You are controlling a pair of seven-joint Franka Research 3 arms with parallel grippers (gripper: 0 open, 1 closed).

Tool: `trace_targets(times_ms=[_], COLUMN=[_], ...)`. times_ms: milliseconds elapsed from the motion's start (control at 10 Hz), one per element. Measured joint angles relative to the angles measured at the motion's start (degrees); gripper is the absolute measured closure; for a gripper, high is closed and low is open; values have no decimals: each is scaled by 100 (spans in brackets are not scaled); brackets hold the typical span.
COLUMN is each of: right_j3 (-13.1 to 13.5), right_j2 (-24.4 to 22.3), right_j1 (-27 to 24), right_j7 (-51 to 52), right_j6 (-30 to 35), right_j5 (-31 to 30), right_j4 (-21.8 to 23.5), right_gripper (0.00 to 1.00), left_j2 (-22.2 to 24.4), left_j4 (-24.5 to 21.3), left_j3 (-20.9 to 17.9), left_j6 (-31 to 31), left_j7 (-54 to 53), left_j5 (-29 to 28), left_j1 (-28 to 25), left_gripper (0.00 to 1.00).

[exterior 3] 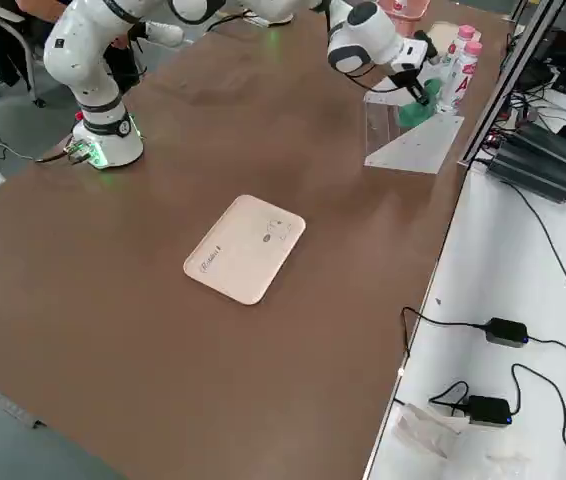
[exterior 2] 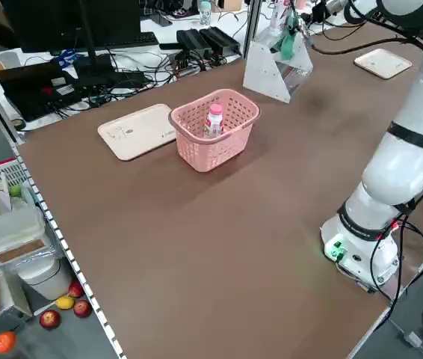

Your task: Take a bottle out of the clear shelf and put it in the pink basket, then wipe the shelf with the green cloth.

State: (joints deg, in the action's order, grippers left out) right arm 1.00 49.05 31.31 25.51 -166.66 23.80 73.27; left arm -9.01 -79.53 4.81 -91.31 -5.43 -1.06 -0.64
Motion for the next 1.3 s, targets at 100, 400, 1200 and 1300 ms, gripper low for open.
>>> trace_targets(times_ms=[100,400,1200,1300], right_j3=[-13,-26,19,38], right_j2=[0,1,88,80], right_j1=[121,531,854,683], right_j7=[5,-55,-734,-561], right_j6=[1,-154,-539,-396], right_j5=[202,722,879,877], right_j4=[1,-24,-200,-211], right_gripper=[94,94,94,94], left_j2=[33,41,41,41], left_j4=[0,0,0,0], left_j3=[-5,-44,-50,-50], left_j6=[45,46,43,41], left_j7=[-3,-4,-11,-12], left_j5=[-27,-37,-37,-37], left_j1=[-7,-53,-94,-92], left_gripper=[0,0,0,0])
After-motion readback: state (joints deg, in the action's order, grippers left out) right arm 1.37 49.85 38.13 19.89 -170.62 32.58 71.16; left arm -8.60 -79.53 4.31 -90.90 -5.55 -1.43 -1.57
